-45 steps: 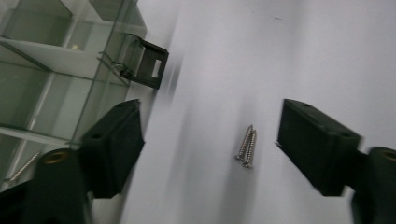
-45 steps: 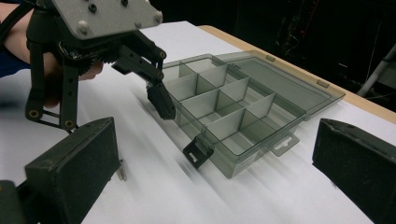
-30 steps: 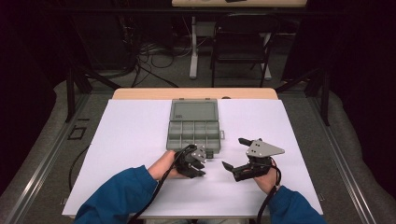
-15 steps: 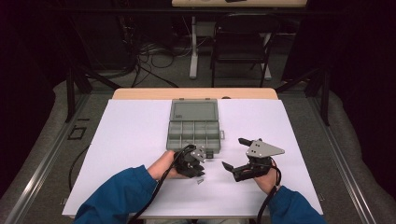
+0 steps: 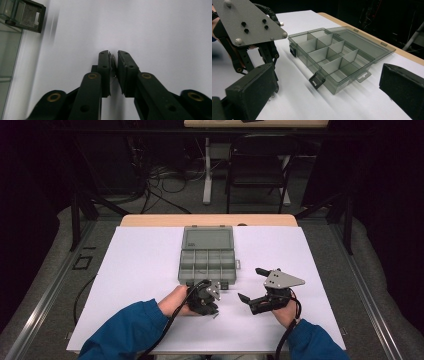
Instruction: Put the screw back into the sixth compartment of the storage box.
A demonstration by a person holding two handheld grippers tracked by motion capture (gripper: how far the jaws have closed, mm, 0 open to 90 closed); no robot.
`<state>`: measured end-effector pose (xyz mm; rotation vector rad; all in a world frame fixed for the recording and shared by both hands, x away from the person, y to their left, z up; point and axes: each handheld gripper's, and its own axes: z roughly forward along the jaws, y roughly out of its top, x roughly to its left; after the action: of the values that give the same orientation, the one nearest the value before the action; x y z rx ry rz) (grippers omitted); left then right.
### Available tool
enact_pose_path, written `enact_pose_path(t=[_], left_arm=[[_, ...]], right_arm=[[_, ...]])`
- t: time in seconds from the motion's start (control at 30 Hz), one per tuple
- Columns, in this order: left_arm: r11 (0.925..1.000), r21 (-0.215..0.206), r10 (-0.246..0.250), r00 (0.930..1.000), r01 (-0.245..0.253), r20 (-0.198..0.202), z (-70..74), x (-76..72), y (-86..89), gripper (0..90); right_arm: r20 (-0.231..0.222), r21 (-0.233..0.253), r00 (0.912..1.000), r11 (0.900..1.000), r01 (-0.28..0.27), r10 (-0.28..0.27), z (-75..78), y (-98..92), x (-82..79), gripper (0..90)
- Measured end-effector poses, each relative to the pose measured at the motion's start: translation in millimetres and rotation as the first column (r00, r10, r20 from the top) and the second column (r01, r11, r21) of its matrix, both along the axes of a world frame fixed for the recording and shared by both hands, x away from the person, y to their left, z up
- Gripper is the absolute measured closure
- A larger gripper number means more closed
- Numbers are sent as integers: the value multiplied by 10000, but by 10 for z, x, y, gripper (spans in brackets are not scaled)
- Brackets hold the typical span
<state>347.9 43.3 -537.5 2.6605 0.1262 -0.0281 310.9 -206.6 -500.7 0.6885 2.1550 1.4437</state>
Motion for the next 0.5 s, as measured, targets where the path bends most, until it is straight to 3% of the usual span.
enact_pose_path(t=[0.2,0.5], left_arm=[[9999,-160,-12,10000,11,-76,-10,12,21,876],[9997,-183,190,9997,-186,175,23,30,42,877]], right_arm=[[-13,-47,10000,10000,17,-17,1,3,-3,0],[9,-6,10000,10000,24,-24,0,0,0,0]])
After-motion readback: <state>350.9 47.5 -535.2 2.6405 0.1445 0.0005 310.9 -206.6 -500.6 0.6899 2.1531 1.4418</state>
